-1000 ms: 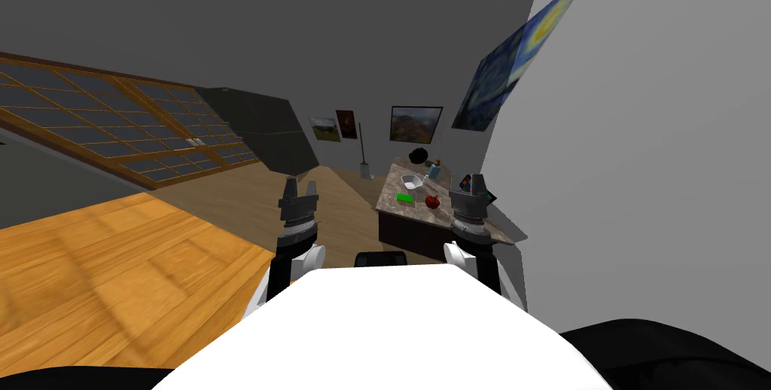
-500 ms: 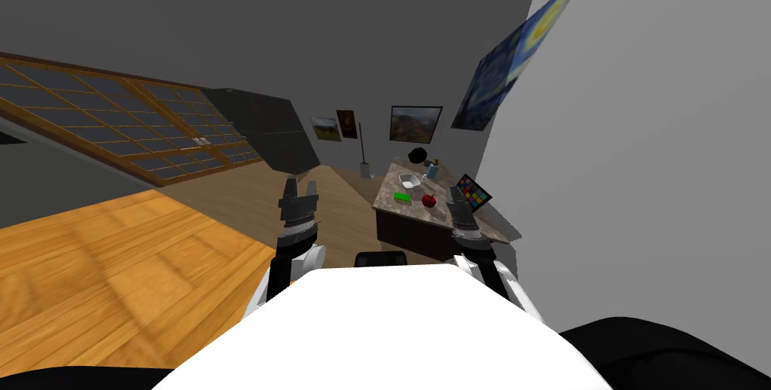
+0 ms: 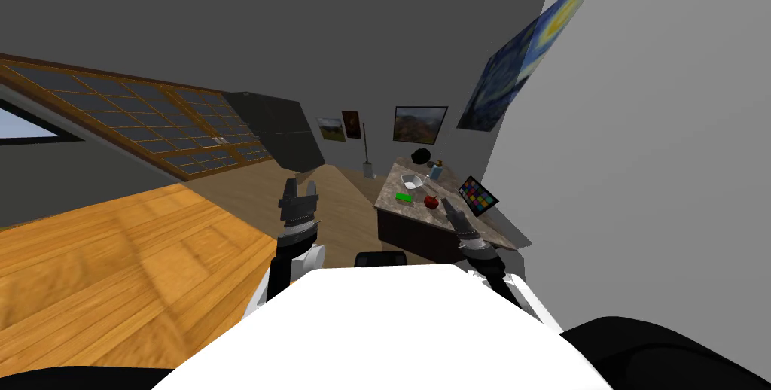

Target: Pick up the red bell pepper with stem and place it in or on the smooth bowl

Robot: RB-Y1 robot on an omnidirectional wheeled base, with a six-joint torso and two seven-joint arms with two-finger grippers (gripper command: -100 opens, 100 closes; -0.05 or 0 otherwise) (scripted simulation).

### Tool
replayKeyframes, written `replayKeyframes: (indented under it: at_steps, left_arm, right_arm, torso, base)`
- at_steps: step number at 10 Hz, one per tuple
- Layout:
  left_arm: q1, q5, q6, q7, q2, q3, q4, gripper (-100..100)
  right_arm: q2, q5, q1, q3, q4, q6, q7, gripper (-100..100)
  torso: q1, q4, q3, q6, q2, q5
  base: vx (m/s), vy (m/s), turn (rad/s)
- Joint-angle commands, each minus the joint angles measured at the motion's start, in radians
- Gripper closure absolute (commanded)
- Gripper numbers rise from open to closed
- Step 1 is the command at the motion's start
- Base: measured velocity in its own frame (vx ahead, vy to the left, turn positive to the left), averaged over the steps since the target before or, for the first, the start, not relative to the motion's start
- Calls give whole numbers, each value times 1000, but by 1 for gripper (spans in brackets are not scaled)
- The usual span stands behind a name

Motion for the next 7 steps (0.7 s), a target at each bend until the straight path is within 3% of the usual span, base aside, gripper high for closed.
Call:
replayKeyframes:
  at_steps: [1, 7]
  left_arm:
    - [0, 0, 0, 0, 0, 0, 0, 0]
    - [0, 0, 0, 0, 0, 0, 0, 0]
  right_arm:
    - [-44, 50, 34, -30, 27, 1, 18, -100]
    - [-184, 217, 148, -128, 161, -42, 100, -100]
  torso:
    - [0, 0, 0, 0, 0, 0]
    - [0, 0, -1, 0, -2, 0]
  base:
    - [-57, -35, 185]
    - [-18, -21, 178]
